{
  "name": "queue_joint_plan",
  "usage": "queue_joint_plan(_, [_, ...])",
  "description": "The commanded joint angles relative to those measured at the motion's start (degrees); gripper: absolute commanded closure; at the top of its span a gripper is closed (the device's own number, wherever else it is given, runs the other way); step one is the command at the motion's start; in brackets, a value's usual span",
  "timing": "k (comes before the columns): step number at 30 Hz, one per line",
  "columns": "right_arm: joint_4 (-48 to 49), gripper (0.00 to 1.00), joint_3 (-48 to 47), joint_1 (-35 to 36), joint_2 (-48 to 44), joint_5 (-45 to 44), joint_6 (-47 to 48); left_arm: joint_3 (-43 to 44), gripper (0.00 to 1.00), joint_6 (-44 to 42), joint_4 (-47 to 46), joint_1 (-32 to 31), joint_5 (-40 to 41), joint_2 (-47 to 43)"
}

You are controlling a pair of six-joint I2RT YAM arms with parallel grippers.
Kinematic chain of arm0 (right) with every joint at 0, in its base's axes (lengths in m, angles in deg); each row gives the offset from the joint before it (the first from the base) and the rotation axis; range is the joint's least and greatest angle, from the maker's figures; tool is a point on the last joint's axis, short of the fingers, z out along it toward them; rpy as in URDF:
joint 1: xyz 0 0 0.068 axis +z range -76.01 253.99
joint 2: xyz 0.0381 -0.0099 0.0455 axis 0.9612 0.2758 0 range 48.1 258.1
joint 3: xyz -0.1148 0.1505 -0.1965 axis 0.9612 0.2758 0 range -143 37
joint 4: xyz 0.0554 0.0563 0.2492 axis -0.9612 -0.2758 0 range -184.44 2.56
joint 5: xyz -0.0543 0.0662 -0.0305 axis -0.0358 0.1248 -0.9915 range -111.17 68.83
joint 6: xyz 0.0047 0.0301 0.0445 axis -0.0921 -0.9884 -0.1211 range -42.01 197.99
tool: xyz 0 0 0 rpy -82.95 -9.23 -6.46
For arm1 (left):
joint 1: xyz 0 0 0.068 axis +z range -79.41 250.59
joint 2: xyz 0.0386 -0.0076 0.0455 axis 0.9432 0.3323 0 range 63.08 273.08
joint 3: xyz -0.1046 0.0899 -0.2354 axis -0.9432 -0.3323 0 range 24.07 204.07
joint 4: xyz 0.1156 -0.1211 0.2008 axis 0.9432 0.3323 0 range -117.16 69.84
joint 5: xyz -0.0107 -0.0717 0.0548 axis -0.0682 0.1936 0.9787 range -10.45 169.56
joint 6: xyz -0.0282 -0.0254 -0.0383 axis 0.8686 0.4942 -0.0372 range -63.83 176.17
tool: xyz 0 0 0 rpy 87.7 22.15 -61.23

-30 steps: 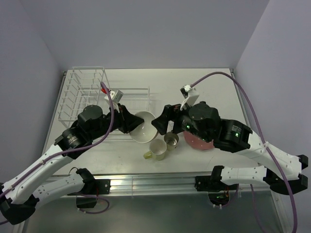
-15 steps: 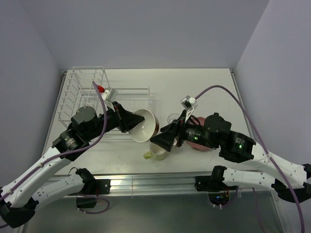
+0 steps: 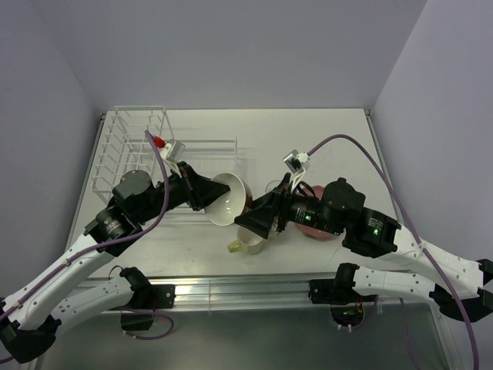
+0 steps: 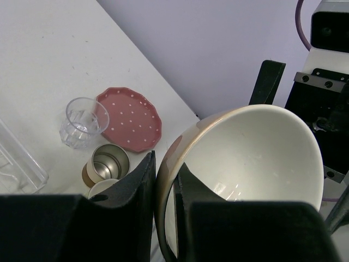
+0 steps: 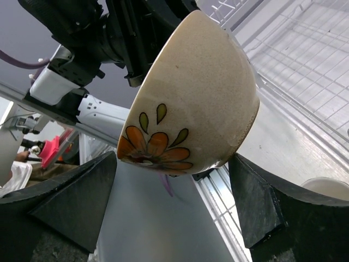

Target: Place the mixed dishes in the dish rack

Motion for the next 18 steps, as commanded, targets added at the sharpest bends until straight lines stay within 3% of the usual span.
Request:
queue_joint_plan(1, [6.4,0.11,-0.5,-0.2,0.4,1.1,-0.6,0.3,1.00,1.3,-6.9,0.2,-1.2,-1.3])
queue_joint_plan(7, [9.7,0.22,0.5,-0.2,0.7,0.2,-2.4,-0.1,1.00,0.9,-7.2,0.2,-1.2,-1.1])
queue_joint_plan(18, [18.0,0.14,3.0,-0.2,0.6,-3.4,-7.9,-2.2,1.00,1.2,-9.2,0.2,1.4,-3.7])
